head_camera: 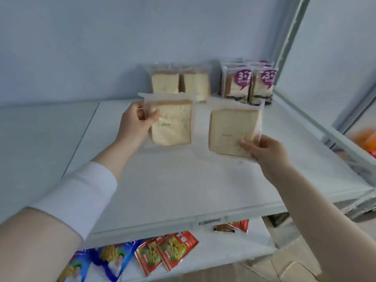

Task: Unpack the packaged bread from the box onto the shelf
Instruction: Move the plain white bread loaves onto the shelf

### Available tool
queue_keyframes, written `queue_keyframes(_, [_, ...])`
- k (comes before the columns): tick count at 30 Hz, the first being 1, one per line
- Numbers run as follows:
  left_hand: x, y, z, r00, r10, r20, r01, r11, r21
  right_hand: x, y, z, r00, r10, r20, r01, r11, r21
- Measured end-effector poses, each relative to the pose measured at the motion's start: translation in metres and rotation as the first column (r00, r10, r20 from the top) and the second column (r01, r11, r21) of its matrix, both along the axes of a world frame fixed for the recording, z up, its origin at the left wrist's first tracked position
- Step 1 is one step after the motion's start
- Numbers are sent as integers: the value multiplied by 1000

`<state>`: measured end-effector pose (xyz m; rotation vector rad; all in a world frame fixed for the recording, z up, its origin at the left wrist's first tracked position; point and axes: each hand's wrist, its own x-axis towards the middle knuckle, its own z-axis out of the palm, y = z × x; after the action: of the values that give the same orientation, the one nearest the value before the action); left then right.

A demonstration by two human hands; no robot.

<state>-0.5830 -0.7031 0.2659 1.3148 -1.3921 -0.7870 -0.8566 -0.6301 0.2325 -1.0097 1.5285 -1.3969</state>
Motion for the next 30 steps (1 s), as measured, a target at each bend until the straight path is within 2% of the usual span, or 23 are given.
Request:
queue_keyframes(8, [-7, -172, -24, 996, 90, -9, -90, 996, 11, 15, -211, -19, 997, 4, -78, -6, 1000, -26])
queue_keyframes(11, [-10, -211, -31, 991, 135, -1, -135, 991, 13, 19, -260, -27, 993, -58, -99, 53, 997, -57])
queue_keyframes(13, [-11, -225, -36, 983, 184, 26, -183, 983, -11, 19, -275, -32, 984, -116, -136, 105, 991, -89])
queue_keyframes(18, [-16, -232, -44, 955, 283, 93, -272, 955, -117, 22, -278, -38, 897, -208, -390, 173, 977, -122])
queue_keyframes(22, [-19, -225, -41, 932, 349, 96, -336, 933, -133, 27, -270, -34, 871, -213, -443, 153, 974, -169])
queue_keyframes(24, [-18, -213, -39, 911, 376, 170, -351, 922, -161, 27, -261, -30, 848, -188, -496, 124, 979, -159])
queue_keyframes(26, [-20, -195, -35, 855, 400, 331, -328, 910, -255, 24, -244, -25, 783, -158, -602, 93, 986, -137])
queue_keyframes(28, [-26, -172, -27, 765, 364, 531, -205, 920, -334, 22, -218, -17, 650, -121, -750, 70, 993, -100])
queue_keyframes(30, [-39, -145, -18, 627, 254, 736, -20, 950, -311, 20, -185, -10, 472, -73, -879, 70, 997, -45])
